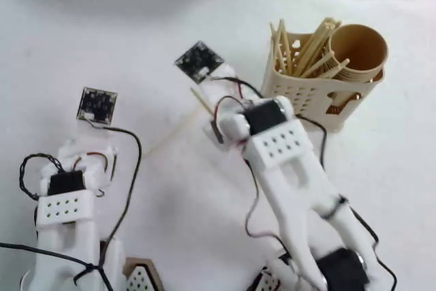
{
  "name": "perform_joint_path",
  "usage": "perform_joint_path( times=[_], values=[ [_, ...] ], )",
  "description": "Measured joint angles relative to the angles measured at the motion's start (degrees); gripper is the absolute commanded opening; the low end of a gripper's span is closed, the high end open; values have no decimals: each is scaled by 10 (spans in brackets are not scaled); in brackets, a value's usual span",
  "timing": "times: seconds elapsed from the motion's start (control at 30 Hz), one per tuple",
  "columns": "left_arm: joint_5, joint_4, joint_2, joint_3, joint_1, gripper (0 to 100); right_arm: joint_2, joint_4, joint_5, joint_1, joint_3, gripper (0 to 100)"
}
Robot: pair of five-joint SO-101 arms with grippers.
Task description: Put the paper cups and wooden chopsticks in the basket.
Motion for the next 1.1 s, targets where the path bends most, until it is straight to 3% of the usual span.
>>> perform_joint_path(
  times=[0.27, 0.57, 0.93, 1.1],
  values=[
    [0, 0, 0, 0, 0, 42, -69, -41, -9, 95, -138, 19],
    [0, 0, 0, 9, 0, 42, -70, -314, -98, 215, -166, 19],
    [0, 0, 0, 9, 5, 42, -70, -652, -115, 247, 88, 28],
    [0, -14, 0, 11, 9, 42, -70, -641, -115, 246, 140, 153]
  ],
)
